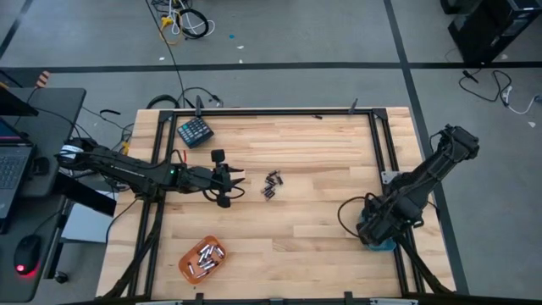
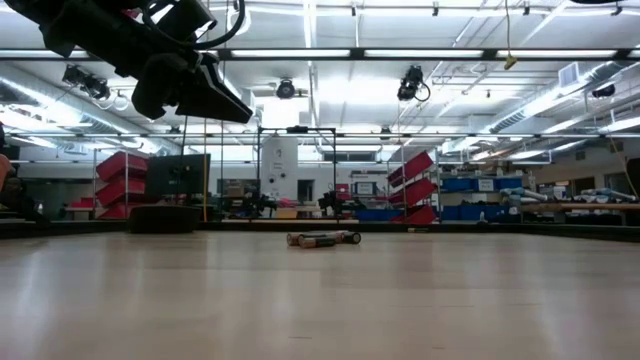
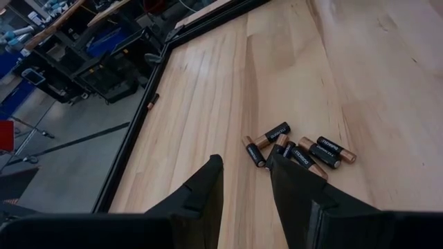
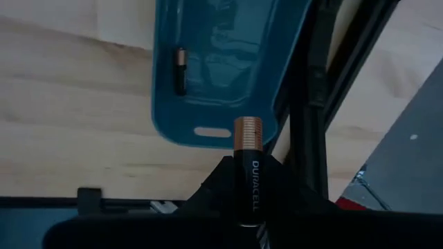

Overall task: Sort batteries
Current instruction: Put the black battery into the blue bin

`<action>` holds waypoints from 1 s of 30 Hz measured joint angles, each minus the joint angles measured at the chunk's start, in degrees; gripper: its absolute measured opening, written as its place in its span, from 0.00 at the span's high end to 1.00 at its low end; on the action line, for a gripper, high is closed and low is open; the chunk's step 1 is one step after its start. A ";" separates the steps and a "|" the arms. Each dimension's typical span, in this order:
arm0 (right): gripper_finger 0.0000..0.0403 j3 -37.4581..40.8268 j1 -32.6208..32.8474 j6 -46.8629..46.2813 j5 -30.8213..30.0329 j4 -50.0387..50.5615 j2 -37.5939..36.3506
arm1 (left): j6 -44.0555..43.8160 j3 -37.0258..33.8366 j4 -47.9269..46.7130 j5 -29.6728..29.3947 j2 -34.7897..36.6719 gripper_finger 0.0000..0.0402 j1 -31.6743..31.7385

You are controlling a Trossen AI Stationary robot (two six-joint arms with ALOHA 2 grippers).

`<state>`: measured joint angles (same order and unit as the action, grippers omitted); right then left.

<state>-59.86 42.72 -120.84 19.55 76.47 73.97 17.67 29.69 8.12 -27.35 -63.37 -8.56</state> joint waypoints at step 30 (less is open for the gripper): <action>0.83 -0.02 0.29 -1.13 -4.53 0.43 0.00 | -0.13 0.00 -0.13 0.00 0.00 0.70 -0.02</action>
<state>-59.88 43.00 -121.97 15.03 76.90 73.98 17.55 29.69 7.99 -27.35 -63.37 -8.57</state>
